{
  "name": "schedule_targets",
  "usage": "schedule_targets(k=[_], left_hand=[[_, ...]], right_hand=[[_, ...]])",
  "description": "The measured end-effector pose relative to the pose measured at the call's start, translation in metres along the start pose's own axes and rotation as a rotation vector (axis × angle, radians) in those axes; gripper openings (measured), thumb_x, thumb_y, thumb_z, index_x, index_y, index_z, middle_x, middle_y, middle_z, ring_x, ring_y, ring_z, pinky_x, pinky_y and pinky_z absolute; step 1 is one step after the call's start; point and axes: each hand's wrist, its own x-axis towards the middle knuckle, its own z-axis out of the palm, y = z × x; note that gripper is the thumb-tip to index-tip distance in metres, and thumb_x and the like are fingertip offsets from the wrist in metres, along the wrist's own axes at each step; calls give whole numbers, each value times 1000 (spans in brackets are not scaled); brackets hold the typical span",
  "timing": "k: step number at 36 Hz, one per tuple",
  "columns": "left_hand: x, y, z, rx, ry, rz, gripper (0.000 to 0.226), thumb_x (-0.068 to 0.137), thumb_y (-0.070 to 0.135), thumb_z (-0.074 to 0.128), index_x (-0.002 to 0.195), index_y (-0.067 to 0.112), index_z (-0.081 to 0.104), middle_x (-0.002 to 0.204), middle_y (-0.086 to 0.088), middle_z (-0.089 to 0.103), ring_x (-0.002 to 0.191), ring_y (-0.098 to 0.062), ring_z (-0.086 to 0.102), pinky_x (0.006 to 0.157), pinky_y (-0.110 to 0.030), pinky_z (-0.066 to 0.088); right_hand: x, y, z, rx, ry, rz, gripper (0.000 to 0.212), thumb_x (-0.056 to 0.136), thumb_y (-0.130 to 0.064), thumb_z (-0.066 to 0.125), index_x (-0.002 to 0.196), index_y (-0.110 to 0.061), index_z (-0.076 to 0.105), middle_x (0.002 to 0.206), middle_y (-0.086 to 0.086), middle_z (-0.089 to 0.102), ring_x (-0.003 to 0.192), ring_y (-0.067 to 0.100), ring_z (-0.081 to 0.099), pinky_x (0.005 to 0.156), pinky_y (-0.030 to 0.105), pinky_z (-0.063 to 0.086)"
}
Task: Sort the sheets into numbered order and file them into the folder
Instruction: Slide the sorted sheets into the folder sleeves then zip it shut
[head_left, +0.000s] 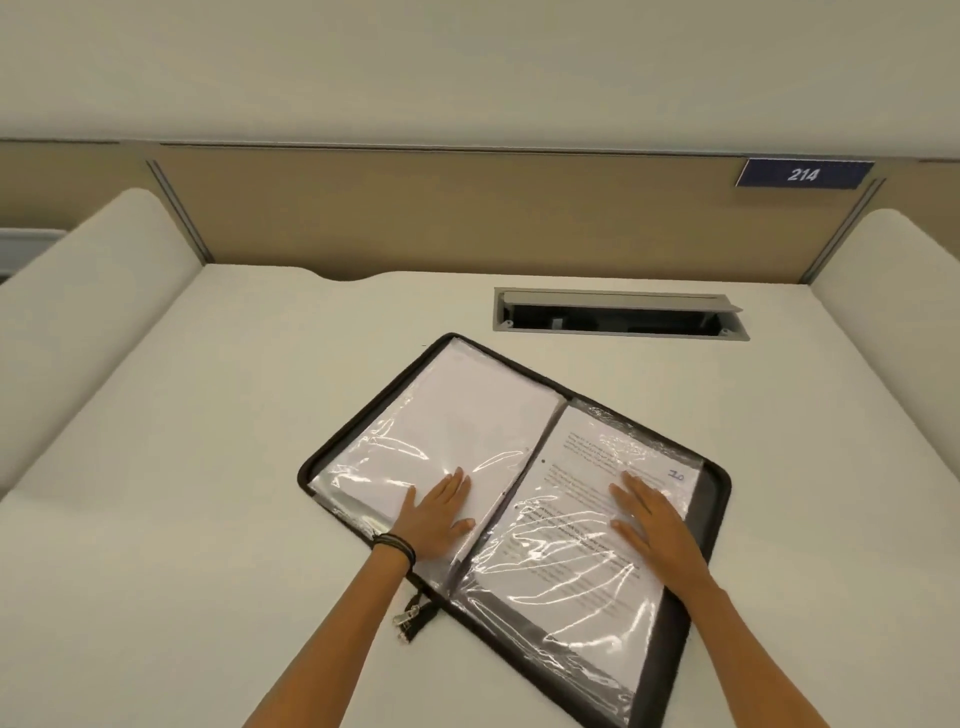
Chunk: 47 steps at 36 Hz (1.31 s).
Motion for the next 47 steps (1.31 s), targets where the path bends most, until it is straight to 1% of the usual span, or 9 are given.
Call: schedule_targets(k=[5,8,10,15,23,30,35,39,47], left_hand=[[-16,-2,16,-14,1,-19,140,32,86,-36,150,14,-13,157,1,-20,147,-12,-8,116,-50,1],[-28,3,20,-27,-40,-21,107,69,82,-15,150,11,-13,157,-2,-21,147,-15,-8,116,-51,1],[-36,9,21,-3,-73,-31,75,97,57,14,150,11,-13,158,-2,-20,147,-14,-9,115,-52,-2],[-50,13,21,-22,-136,-5,68,103,43,25,151,12,-11,158,-2,-19,147,-14,-9,115,-53,-3],[-66,19,27,-51,-138,67,69,102,38,35,152,10,-4,159,-6,-13,147,-17,-3,119,-42,6],[-75,-15,23,-381,176,28,50,100,33,45,147,24,32,155,14,23,130,-12,45,109,-26,32],[-75,-58,28,-356,629,-264,43,96,18,53,138,9,47,147,-8,41,131,-23,45,105,-30,35],[-74,-71,28,-354,611,-523,35,96,21,52,125,1,50,131,-16,45,114,-30,49,92,-35,44],[-67,-72,24,-578,683,-624,33,93,21,59,119,0,56,120,-18,49,110,-32,48,89,-38,44]], right_hand=[[14,5,-4,-4,-43,105,79,88,-72,16,143,-21,39,154,3,26,142,21,24,116,39,20],[20,3,-11,4,-73,122,86,82,-79,10,144,-25,35,155,3,21,143,23,19,117,38,13],[24,6,-14,3,-105,112,88,80,-81,9,146,-26,32,156,1,18,144,22,16,117,35,7],[36,11,-22,7,-203,55,97,73,-85,6,149,-26,16,154,-9,-2,142,7,-3,113,33,-10],[51,15,-27,-47,-325,109,67,97,-50,37,151,-23,8,158,-7,-4,144,9,-6,115,45,-11],[41,-6,-21,-36,-241,263,61,100,-36,39,151,-19,11,159,4,0,147,20,-1,116,45,-3],[23,-25,-6,-82,-93,340,50,103,-24,29,150,-17,16,159,11,4,147,26,2,116,49,0],[15,-36,5,-57,1,450,49,101,-15,33,149,-16,21,157,17,7,146,30,4,115,50,-2],[-13,-45,21,-41,151,508,49,99,-22,39,146,-10,30,153,23,19,144,35,16,115,54,9]])
